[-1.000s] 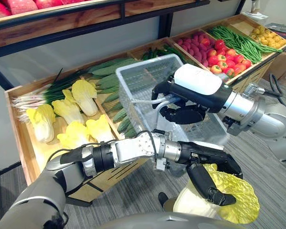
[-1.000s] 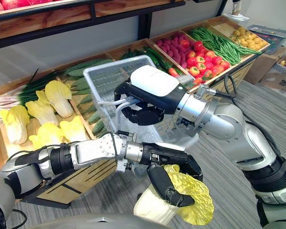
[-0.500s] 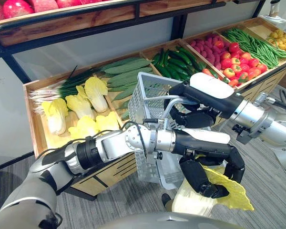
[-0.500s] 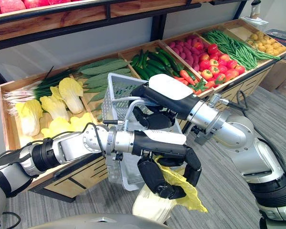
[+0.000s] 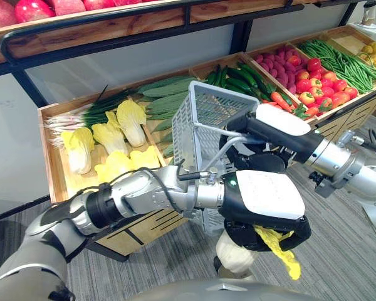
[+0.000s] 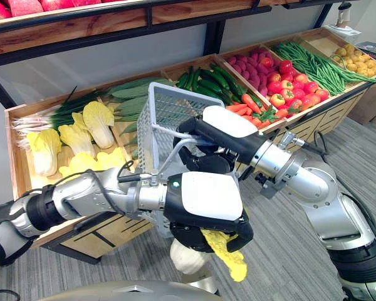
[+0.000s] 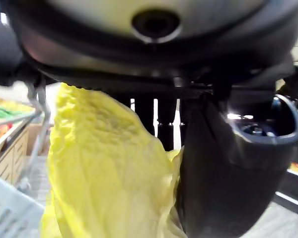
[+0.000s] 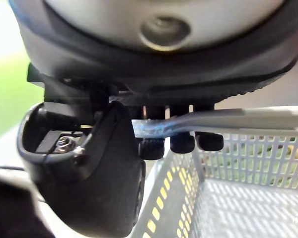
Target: Pick vegetable in the basket
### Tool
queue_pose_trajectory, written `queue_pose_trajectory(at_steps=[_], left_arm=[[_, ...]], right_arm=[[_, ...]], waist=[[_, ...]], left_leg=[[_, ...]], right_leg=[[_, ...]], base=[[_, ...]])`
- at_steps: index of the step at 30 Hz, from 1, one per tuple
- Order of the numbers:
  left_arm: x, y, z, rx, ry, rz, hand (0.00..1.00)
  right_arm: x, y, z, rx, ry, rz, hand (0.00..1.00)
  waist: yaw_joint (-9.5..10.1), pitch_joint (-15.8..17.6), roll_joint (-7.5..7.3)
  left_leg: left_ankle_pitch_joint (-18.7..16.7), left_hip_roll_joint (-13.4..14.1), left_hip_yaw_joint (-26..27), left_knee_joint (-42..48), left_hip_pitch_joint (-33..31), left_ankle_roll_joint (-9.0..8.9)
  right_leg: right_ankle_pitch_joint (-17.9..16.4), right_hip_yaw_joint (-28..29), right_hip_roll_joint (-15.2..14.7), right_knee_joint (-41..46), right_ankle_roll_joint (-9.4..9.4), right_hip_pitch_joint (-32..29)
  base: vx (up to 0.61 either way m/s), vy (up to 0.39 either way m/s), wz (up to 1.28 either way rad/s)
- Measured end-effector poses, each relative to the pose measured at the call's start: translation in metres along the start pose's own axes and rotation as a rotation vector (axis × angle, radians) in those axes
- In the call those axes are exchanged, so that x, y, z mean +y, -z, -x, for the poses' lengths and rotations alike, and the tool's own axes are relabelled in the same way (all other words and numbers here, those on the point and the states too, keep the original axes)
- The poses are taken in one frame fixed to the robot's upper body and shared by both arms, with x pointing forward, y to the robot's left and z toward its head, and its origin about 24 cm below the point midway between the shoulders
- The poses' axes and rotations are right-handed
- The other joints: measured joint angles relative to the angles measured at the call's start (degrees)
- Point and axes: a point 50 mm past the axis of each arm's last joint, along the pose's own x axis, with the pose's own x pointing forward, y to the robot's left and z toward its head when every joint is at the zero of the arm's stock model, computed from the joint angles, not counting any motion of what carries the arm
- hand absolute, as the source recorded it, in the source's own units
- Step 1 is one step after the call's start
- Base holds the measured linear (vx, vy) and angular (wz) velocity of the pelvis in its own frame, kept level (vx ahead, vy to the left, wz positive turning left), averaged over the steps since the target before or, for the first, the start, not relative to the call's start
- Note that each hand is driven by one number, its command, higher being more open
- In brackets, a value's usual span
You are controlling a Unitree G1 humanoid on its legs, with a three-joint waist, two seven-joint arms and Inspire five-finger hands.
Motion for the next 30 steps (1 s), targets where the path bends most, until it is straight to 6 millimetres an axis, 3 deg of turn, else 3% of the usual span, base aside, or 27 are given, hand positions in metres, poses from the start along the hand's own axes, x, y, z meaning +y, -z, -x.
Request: queue_pose_trajectory(at_steps=[14,24,30], left_arm=[[0.022,-0.036,0.010,-0.161,-0.040,-0.174,0.00],[0.031,-0.040,0.014,-0.158,-0.100,-0.288,0.00],[0.033,-0.032,0.016,-0.104,-0.124,-0.336,0.00]], right_arm=[[0.014,0.003,-0.002,0.017,-0.097,-0.031,0.00],[0.018,0.016,-0.001,0.077,-0.097,-0.042,0.00],[0.018,0.016,-0.001,0.072,-0.073,-0.062,0.00]], waist=[[0.10,0.00,-0.01],[0.07,-0.02,0.01],[-0.10,0.00,-0.02]], left_leg=[[0.32,-0.39,0.00,-0.44,0.00,0.37],[0.77,-1.25,-0.48,-1.35,0.02,0.44],[1.39,-1.23,-0.75,-1.65,-0.02,0.84]], right_leg=[[-0.03,-0.17,-0.27,0.15,-0.01,-0.05],[-0.02,-0.54,-0.74,0.17,-0.01,0.01],[-0.01,-0.88,-0.65,0.14,-0.03,0.07]], base=[[0.00,0.054,0.00],[0.00,0.015,0.03],[0.00,0.043,0.02]])
